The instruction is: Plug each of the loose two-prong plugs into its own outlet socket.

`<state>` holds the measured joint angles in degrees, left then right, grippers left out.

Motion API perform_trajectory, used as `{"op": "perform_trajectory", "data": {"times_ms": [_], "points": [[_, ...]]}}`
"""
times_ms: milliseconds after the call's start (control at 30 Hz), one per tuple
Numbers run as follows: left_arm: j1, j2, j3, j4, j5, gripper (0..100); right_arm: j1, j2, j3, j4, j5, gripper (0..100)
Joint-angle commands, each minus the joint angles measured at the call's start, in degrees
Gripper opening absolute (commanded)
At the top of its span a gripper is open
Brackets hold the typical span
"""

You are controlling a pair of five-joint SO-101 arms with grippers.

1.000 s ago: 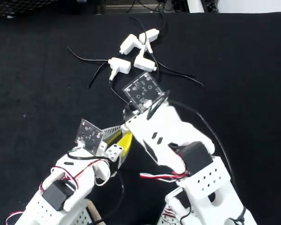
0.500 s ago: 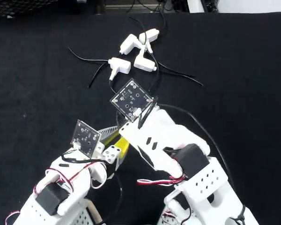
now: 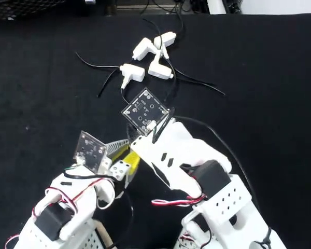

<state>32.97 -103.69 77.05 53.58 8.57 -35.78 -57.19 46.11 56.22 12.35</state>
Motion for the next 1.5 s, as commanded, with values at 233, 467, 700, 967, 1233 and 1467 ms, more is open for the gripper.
{"op": "perform_trajectory", "data": {"times_ms": [233,467,700,967,1233,1467], "points": [[-10.33,-0.88,-15.16,7.47,8.0,3,-0.18,1.1,0.4,0.0,0.88,1.2],[-10.33,-0.88,-15.69,7.65,8.0,3,-0.18,1.1,0.48,0.18,0.88,1.2],[-10.33,-0.88,-21.67,11.96,8.09,3,-0.18,1.1,1.36,-0.09,2.11,1.2],[-10.77,-0.88,-22.55,12.13,8.09,3,-0.18,1.1,1.36,0.0,2.11,1.2],[-10.77,-0.88,-19.3,11.6,7.74,3,-0.18,1.1,1.36,0.0,2.11,1.2],[-10.86,-0.88,-13.14,9.14,7.65,3,-0.09,1.01,1.36,-0.88,1.67,1.2]]}}
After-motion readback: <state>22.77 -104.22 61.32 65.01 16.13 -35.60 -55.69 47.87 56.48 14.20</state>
